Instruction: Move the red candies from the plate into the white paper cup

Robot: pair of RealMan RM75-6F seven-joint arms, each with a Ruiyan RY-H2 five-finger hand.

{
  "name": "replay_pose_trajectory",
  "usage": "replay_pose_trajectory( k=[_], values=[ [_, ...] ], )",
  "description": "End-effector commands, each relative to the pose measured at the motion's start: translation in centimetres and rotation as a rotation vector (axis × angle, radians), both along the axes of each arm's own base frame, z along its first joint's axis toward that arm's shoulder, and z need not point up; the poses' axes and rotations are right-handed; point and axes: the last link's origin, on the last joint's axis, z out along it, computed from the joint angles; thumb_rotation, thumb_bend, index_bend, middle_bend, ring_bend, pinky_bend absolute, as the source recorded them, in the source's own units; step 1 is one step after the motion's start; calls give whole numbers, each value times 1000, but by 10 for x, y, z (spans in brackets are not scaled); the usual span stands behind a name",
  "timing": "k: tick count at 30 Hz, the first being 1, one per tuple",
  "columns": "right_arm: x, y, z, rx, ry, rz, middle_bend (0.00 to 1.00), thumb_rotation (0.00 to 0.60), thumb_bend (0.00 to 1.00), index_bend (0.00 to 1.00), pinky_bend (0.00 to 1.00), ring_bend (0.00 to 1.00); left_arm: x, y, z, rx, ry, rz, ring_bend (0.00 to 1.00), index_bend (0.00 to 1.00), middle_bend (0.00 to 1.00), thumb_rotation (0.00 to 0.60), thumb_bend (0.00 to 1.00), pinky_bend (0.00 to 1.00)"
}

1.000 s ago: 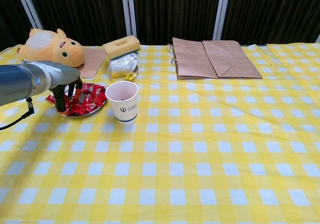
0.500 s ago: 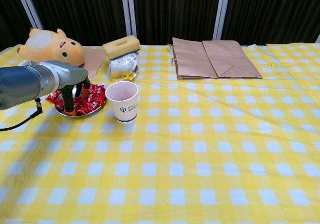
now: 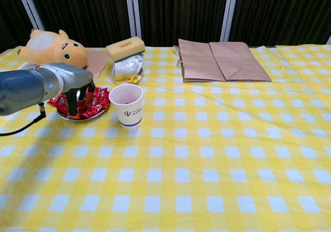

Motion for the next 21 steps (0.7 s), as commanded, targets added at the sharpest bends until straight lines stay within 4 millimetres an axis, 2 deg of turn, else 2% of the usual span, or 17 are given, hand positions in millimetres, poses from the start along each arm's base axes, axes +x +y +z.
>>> replay_pose_trajectory(
  k=[1, 8, 10, 12, 14, 16, 21],
  values=[
    [0, 0, 0, 0, 0, -1, 0, 600, 424, 0, 0, 0, 0, 2, 4, 11, -4, -3, 959, 392, 396, 600, 249, 985],
    [0, 0, 0, -3, 1, 2, 0, 600, 424, 0, 0, 0, 1, 7, 21, 47, -24, -6, 958, 367, 435, 600, 249, 985],
    [0, 1, 1, -5, -1, 4, 0, 600, 423, 0, 0, 0, 2, 8, 24, 54, -30, -11, 959, 358, 505, 600, 248, 985],
    [0, 1, 1, -8, -1, 5, 0, 600, 423, 0, 0, 0, 3, 8, 27, 58, -38, -16, 962, 338, 613, 600, 246, 985],
    [0, 1, 1, -9, -1, 5, 0, 600, 423, 0, 0, 0, 4, 8, 29, 61, -42, -27, 979, 325, 765, 600, 245, 985],
    [0, 1, 1, -10, -2, 6, 0, 600, 424, 0, 0, 0, 5, 7, 31, 58, -41, -37, 995, 326, 856, 600, 244, 987],
    [0, 1, 1, -11, -2, 5, 0, 600, 424, 0, 0, 0, 4, 4, 28, 30, -24, -35, 1000, 332, 950, 600, 239, 992]
  ],
)
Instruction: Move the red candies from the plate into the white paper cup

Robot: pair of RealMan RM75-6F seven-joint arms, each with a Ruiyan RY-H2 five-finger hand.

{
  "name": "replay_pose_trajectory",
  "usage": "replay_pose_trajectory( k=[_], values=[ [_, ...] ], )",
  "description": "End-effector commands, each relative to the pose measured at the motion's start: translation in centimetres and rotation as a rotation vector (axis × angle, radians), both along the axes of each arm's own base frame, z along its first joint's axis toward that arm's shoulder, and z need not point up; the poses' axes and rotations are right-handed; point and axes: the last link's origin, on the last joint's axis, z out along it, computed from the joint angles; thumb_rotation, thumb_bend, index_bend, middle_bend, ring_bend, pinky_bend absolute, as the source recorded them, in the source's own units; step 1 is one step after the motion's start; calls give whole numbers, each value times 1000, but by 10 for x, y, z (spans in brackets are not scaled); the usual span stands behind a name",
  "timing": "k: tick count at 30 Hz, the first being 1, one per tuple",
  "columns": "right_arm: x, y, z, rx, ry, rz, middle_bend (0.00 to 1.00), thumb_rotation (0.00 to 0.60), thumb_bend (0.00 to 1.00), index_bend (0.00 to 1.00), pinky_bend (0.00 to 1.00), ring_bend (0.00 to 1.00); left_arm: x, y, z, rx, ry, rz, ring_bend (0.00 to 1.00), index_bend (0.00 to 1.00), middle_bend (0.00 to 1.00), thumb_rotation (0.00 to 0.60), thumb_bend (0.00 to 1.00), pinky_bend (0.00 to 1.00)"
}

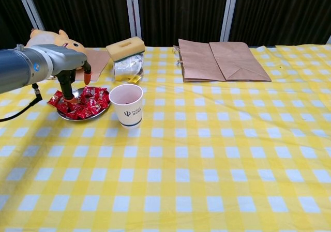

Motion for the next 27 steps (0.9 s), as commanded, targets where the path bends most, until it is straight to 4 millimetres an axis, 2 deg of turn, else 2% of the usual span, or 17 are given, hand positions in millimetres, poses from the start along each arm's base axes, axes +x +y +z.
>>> replay_pose_trajectory(
  k=[1, 5, 27],
  values=[
    [0, 0, 0, -1, 0, 0, 0, 600, 424, 0, 0, 0, -1, -2, -3, -14, 12, 5, 1000, 334, 963, 600, 239, 995],
    [0, 0, 0, -2, -1, -1, 0, 600, 424, 0, 0, 0, -4, -5, -9, -32, 26, 22, 1000, 346, 989, 600, 239, 1000],
    [-1, -1, 1, -4, -5, -4, 0, 600, 424, 0, 0, 0, -15, -8, -26, -58, 47, 54, 1000, 404, 989, 600, 240, 1000]
  ],
)
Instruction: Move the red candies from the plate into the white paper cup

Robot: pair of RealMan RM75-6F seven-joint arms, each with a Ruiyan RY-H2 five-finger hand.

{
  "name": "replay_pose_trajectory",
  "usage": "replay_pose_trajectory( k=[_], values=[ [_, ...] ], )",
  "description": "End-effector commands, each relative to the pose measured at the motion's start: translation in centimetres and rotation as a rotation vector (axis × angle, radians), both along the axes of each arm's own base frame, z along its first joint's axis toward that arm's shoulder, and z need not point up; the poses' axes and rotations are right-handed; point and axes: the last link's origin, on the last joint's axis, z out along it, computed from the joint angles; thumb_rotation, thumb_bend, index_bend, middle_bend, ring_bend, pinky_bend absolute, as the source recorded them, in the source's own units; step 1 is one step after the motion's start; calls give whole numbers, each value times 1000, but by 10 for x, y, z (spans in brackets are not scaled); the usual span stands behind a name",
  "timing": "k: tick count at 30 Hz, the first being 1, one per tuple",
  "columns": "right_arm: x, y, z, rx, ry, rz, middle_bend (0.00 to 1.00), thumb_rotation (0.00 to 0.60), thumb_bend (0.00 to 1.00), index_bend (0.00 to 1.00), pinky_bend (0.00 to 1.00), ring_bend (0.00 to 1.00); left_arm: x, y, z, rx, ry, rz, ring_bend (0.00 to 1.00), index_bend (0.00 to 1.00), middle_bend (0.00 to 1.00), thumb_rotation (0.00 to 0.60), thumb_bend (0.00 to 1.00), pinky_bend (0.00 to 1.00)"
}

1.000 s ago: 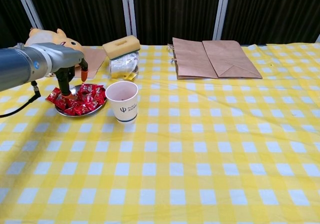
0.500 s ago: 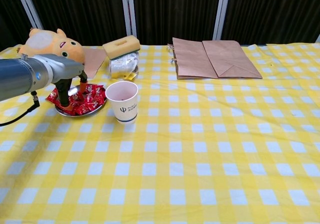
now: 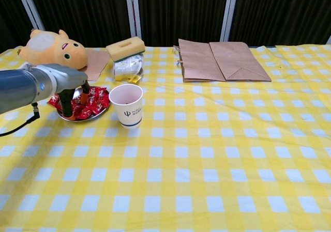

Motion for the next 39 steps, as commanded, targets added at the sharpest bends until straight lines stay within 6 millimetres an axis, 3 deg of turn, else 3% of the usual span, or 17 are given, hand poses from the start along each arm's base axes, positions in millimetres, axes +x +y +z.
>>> replay_pose_trajectory(
  k=[1, 7, 21, 30, 39],
  values=[
    [0, 0, 0, 0, 0, -1, 0, 600, 424, 0, 0, 0, 0, 0, -1, -1, -1, 0, 1000, 410, 989, 600, 246, 1000],
    [0, -1, 0, 0, -1, -1, 0, 600, 424, 0, 0, 0, -1, 3, 1, 4, 2, -4, 1000, 441, 990, 600, 316, 1000],
    [0, 0, 0, -4, -1, 0, 0, 600, 424, 0, 0, 0, -9, 3, 1, 3, 17, 12, 1000, 446, 987, 600, 334, 1000],
    [0, -1, 1, -8, -4, 0, 0, 600, 423, 0, 0, 0, -10, 3, 0, 4, 13, 11, 1000, 548, 990, 600, 482, 1000],
    [0, -1, 1, -11, -7, 3, 0, 600, 424, 0, 0, 0, -3, 6, 6, 31, -18, -15, 1000, 563, 990, 600, 491, 1000]
  ],
)
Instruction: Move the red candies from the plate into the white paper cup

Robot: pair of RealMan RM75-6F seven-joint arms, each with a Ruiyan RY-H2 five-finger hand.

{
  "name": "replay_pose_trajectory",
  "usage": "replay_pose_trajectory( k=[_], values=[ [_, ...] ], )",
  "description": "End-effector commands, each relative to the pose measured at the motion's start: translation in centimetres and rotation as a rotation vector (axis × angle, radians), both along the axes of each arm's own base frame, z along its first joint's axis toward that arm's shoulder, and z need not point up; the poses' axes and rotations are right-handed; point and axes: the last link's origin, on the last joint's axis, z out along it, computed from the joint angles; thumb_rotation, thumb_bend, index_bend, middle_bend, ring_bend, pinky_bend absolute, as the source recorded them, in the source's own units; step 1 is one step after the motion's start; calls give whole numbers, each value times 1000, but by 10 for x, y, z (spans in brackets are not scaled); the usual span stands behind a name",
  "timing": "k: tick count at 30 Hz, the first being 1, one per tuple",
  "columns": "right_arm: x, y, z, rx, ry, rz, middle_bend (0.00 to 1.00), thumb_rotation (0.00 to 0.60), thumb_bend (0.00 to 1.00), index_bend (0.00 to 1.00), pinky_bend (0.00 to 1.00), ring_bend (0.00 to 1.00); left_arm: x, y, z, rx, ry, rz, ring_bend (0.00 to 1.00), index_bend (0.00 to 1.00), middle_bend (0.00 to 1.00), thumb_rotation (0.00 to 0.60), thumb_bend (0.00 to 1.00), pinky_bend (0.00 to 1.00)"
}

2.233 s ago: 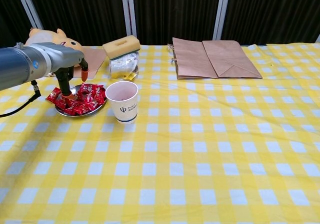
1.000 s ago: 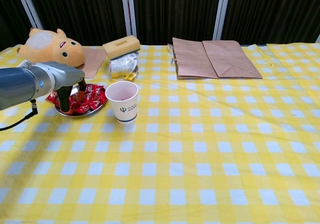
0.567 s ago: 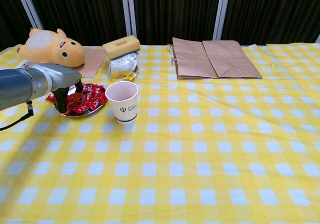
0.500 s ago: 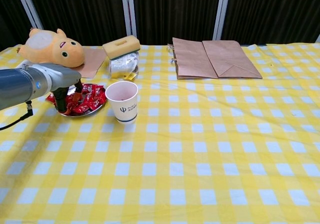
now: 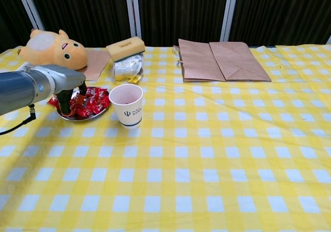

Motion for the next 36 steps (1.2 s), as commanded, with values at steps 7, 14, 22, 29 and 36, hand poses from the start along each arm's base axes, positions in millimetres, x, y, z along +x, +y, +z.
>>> replay_pose_trajectory(
  k=[7, 14, 22, 29, 36],
  values=[
    [0, 0, 0, 2, -2, 0, 0, 600, 424, 0, 0, 0, 29, 4, 27, 59, -106, -69, 1000, 562, 990, 600, 490, 1000],
    [0, 0, 0, 0, 1, -1, 0, 600, 424, 0, 0, 0, 62, -6, 48, 69, -186, -173, 1000, 553, 990, 600, 484, 1000],
    [0, 0, 0, -3, -1, -1, 0, 600, 424, 0, 0, 0, 91, -23, 53, 36, -236, -263, 1000, 549, 989, 600, 481, 1000],
    [0, 0, 0, -4, -3, 1, 0, 600, 424, 0, 0, 0, 96, -30, 36, -9, -231, -269, 1000, 537, 988, 600, 466, 1000],
    [0, 0, 0, -2, -5, 2, 0, 600, 424, 0, 0, 0, 102, -35, 18, -46, -234, -278, 1000, 534, 987, 600, 437, 1000]
  ],
)
